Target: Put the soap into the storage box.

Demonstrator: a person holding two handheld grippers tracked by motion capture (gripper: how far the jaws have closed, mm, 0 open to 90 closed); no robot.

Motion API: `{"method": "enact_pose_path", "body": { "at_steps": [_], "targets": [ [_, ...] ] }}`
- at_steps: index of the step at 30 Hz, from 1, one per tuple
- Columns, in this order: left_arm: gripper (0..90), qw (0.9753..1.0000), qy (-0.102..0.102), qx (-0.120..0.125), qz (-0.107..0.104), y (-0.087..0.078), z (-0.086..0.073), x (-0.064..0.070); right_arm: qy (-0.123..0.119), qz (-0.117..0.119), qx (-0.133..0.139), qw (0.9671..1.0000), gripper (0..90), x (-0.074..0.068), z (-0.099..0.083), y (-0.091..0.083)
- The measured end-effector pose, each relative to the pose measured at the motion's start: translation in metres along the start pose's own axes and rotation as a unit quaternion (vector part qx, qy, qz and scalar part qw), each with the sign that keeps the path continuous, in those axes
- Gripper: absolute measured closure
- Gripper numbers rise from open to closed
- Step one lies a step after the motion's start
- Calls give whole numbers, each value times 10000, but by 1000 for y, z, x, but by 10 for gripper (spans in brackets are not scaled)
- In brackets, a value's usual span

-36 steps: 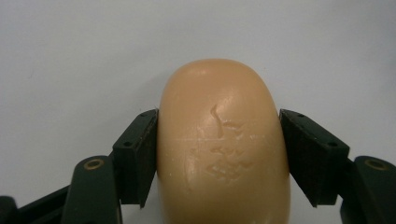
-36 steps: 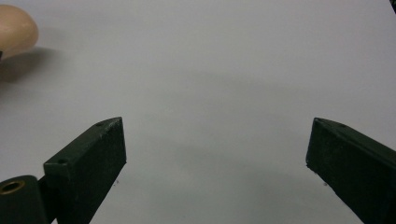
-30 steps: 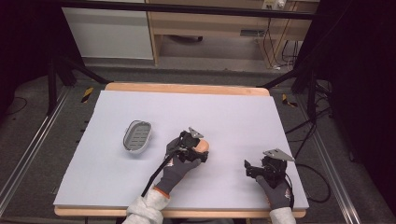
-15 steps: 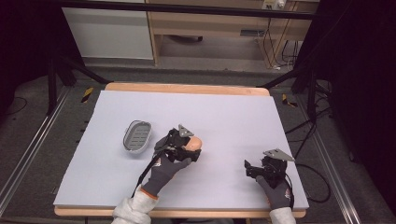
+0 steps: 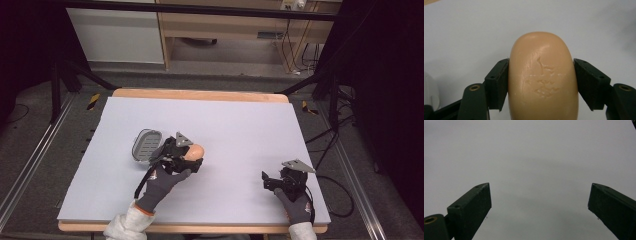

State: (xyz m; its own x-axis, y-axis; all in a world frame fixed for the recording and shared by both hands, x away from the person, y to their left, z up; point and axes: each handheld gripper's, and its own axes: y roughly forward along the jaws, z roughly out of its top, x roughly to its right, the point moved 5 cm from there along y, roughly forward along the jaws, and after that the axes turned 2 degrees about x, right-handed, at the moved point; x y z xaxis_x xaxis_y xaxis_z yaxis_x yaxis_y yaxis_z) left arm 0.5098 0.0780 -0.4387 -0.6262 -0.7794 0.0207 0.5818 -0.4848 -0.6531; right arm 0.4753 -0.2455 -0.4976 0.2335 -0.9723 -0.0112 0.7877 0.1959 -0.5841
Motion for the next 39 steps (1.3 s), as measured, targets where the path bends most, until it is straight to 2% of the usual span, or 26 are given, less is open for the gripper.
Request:
{"method": "enact_pose_path", "body": {
  "at_steps": [11, 31, 34, 39],
  "targets": [
    [316, 9997, -173, 72, 136, -19, -11, -25, 4, -25, -24, 10000, 51, 1, -1, 1],
    [317, 9976, -367, 295, 513, -50, -3, -66, 1, -36, -13, 10000, 50, -1, 0, 1],
    [317, 9966, -458, 318, 609, -54, -2, -76, -10, -24, -14, 10000, 51, -1, 0, 1],
    [317, 9956, -544, 340, 683, -58, -3, -86, -23, -35, -21, 10000, 51, -1, 0, 2]
  ]
}}
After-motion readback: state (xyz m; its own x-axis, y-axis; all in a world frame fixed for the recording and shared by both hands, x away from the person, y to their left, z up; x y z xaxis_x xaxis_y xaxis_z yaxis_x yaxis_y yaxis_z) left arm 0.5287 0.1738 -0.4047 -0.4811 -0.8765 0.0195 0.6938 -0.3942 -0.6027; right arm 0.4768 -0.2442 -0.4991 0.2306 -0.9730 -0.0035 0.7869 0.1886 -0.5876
